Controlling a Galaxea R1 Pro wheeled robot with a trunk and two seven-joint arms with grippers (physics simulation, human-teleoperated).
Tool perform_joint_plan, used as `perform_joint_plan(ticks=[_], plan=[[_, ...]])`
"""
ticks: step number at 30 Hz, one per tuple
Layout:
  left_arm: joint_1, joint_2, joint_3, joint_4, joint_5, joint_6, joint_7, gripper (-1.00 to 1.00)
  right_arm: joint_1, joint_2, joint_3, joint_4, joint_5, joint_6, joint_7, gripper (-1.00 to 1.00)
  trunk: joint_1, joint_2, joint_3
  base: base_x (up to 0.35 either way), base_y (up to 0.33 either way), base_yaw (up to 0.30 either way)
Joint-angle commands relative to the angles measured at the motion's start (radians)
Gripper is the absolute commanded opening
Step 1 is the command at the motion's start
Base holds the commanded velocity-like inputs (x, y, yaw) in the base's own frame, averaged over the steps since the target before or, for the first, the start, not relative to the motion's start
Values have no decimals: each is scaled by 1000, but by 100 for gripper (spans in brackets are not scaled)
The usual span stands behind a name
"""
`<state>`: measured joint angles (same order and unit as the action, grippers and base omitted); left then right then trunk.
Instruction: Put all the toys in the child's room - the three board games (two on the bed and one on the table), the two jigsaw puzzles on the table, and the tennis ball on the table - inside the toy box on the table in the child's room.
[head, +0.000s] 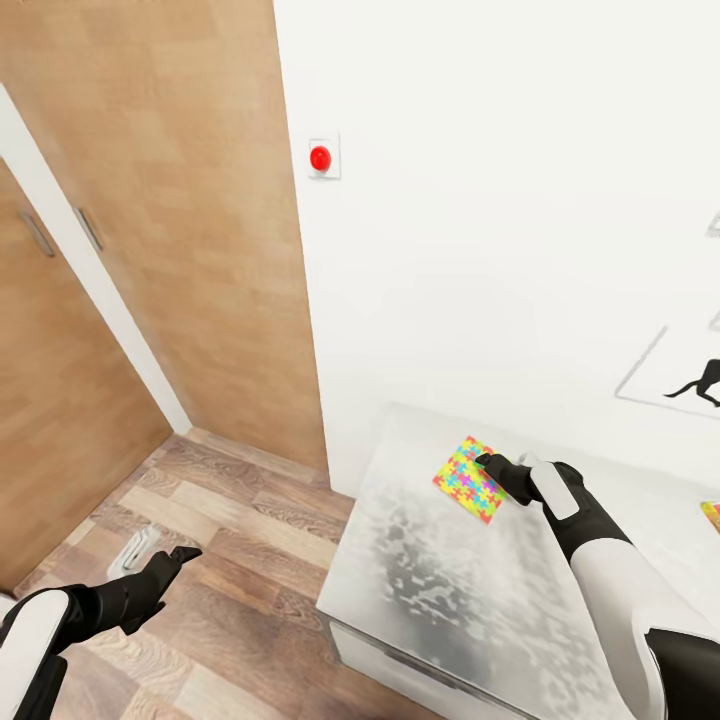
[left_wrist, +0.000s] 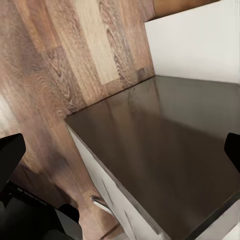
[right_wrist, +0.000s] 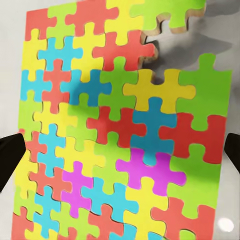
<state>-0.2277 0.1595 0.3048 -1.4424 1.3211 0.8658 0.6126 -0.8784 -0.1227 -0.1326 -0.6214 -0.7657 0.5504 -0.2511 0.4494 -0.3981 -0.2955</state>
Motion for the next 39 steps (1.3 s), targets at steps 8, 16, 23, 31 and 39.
perform_joint_plan(ticks=[8,16,23,31,39], plan=[[-1,0,1,-1,10,2,10,100,-1,0,-2,-2,-11,3,-15,100,1,-2,2,0,0,3],[-1,1,-19,-1,10,3,10,100,-1,-2,-4,2,-12,2,-19,100,1,-2,2,50,0,0],[-1,1,-47,-2,10,2,10,100,-2,-12,-4,55,-12,-24,-22,100,1,-2,2,83,0,0],[-1,2,-48,-3,10,2,10,100,-2,-13,-4,64,-13,-38,-22,100,1,-2,4,6,0,77],[-1,2,-49,-3,10,2,10,100,-1,-13,-3,65,-15,-40,-20,100,1,-2,11,0,0,241]])
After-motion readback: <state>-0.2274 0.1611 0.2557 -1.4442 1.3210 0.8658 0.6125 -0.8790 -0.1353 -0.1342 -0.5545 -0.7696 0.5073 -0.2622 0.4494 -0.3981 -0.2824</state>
